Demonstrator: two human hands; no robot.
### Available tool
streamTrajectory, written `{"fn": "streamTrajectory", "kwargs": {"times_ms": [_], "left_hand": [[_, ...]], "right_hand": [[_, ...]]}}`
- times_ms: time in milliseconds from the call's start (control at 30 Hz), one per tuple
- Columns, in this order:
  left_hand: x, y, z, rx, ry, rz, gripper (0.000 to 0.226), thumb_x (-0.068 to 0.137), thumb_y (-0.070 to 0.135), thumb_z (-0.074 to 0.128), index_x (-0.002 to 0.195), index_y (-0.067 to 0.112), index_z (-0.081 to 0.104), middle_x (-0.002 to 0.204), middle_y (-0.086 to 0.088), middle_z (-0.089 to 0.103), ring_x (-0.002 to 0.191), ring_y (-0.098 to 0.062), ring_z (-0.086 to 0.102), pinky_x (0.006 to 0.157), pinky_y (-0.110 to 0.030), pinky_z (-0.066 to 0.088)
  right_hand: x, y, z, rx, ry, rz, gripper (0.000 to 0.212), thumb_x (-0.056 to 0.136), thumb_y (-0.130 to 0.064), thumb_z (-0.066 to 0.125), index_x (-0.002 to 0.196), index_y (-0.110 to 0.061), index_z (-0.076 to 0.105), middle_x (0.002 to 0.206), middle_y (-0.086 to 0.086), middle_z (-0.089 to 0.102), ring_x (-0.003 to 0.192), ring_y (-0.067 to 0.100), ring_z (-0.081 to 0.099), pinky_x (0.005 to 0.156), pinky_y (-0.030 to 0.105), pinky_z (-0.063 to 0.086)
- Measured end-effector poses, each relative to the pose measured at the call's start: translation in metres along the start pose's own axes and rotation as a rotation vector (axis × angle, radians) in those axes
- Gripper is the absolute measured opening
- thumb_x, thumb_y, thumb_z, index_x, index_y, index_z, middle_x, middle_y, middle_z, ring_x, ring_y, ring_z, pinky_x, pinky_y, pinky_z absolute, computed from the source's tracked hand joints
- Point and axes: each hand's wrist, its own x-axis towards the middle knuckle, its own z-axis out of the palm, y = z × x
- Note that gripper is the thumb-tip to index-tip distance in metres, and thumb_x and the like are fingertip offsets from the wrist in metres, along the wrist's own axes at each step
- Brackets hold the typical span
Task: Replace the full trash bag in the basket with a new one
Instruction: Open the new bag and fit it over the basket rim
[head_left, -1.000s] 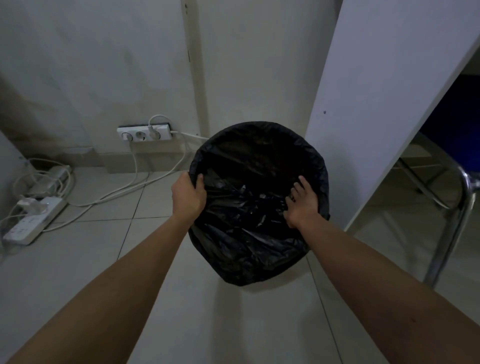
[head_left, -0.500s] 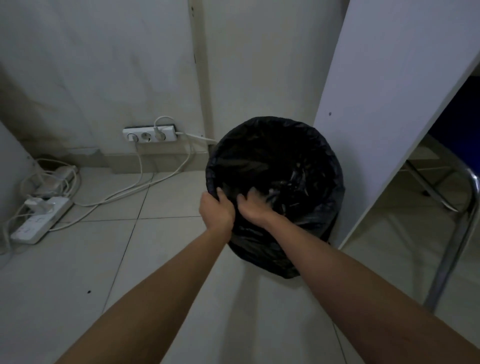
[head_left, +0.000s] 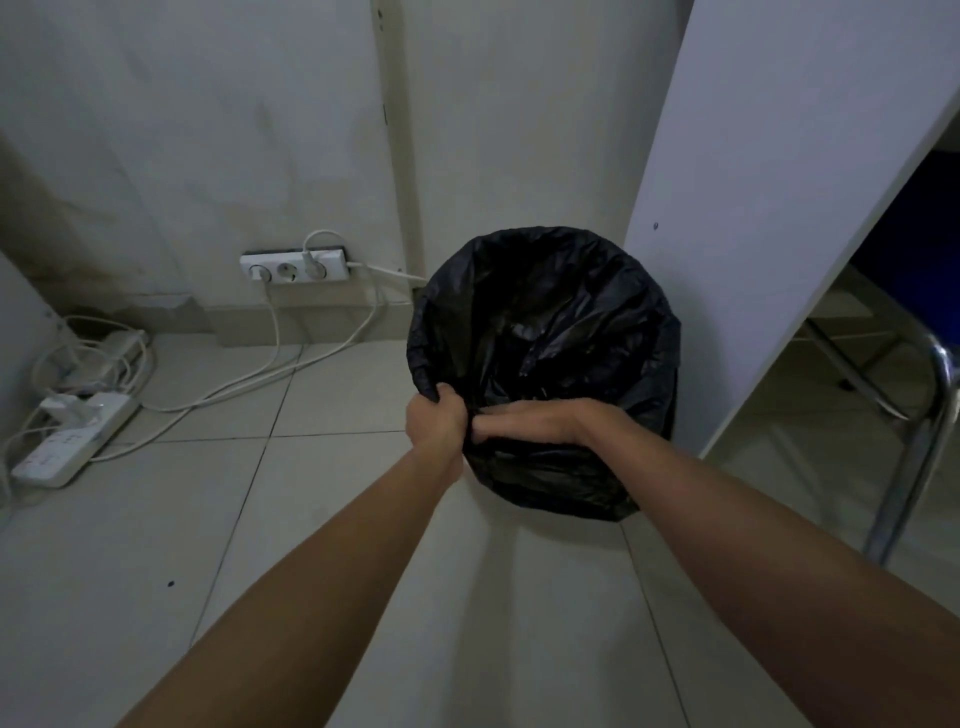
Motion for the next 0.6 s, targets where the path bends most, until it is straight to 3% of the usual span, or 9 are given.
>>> {"fn": "streamTrajectory", "kwargs": {"times_ms": [67,133,233,333,433,533,600], "left_hand": [[0.003,0.008,-0.009,-0.031,-0.129,-0.068,0.033,0.092,0.021,0.058,0.118,0.0,0.061,0.11,-0.019,0.068,0.099,-0.037,0.066,0.082,-0.049,0.059],[0.003,0.015,-0.019,-0.002,-0.249,-0.109,0.032,0.092,0.021,0.063,0.114,-0.001,0.057,0.104,-0.016,0.067,0.093,-0.033,0.066,0.077,-0.048,0.059],[0.007,0.026,-0.034,0.191,-0.296,-0.09,0.056,0.084,0.04,0.071,0.12,0.001,0.055,0.104,-0.014,0.068,0.09,-0.031,0.068,0.082,-0.048,0.059],[0.014,0.038,-0.041,0.295,-0.145,0.051,0.097,0.07,0.06,0.073,0.141,0.005,0.036,0.131,-0.012,0.056,0.112,-0.035,0.061,0.085,-0.047,0.057],[0.023,0.052,-0.047,0.321,-0.036,0.377,0.083,0.067,0.056,0.073,0.127,0.008,0.043,0.129,-0.014,0.054,0.118,-0.034,0.057,0.097,-0.049,0.052],[0.032,0.068,-0.059,0.346,-0.034,0.534,0.069,0.071,0.046,0.077,0.125,0.015,0.048,0.126,-0.009,0.06,0.116,-0.027,0.059,0.1,-0.046,0.051],[0.038,0.072,-0.072,0.375,-0.025,0.55,0.062,0.079,0.037,0.076,0.131,0.017,0.049,0.126,-0.007,0.063,0.116,-0.027,0.06,0.099,-0.043,0.051]], "right_hand": [[-0.005,0.002,0.0,-0.196,-0.086,0.043,0.074,0.07,-0.062,0.069,0.138,-0.046,0.047,0.137,-0.003,0.055,0.122,0.023,0.053,0.106,0.038,0.042],[-0.004,0.003,0.007,-0.348,-0.14,0.079,0.1,0.074,-0.043,0.07,0.157,-0.045,0.014,0.16,0.0,0.033,0.142,0.027,0.036,0.118,0.042,0.031],[-0.008,-0.001,0.022,-0.493,-0.086,0.082,0.093,0.092,-0.017,0.053,0.16,-0.033,-0.009,0.168,0.004,0.009,0.154,0.028,0.012,0.122,0.038,0.014],[-0.005,-0.001,0.033,-0.602,-0.075,0.098,0.089,0.095,-0.013,0.052,0.161,-0.025,-0.007,0.167,0.009,0.011,0.152,0.031,0.018,0.119,0.036,0.02],[-0.008,0.0,0.036,-0.741,-0.145,0.128,0.089,0.097,-0.01,0.052,0.161,-0.03,-0.007,0.168,0.01,0.008,0.146,0.034,0.028,0.113,0.038,0.031],[-0.013,0.001,0.033,-0.902,-0.245,0.173,0.084,0.102,-0.014,0.049,0.159,-0.038,-0.007,0.167,0.011,0.012,0.117,0.04,0.048,0.092,0.036,0.038],[-0.008,0.009,0.036,-1.062,-0.264,0.154,0.087,0.1,-0.021,0.054,0.157,-0.046,-0.007,0.169,0.005,0.003,0.141,0.037,0.034,0.11,0.043,0.035]]}}
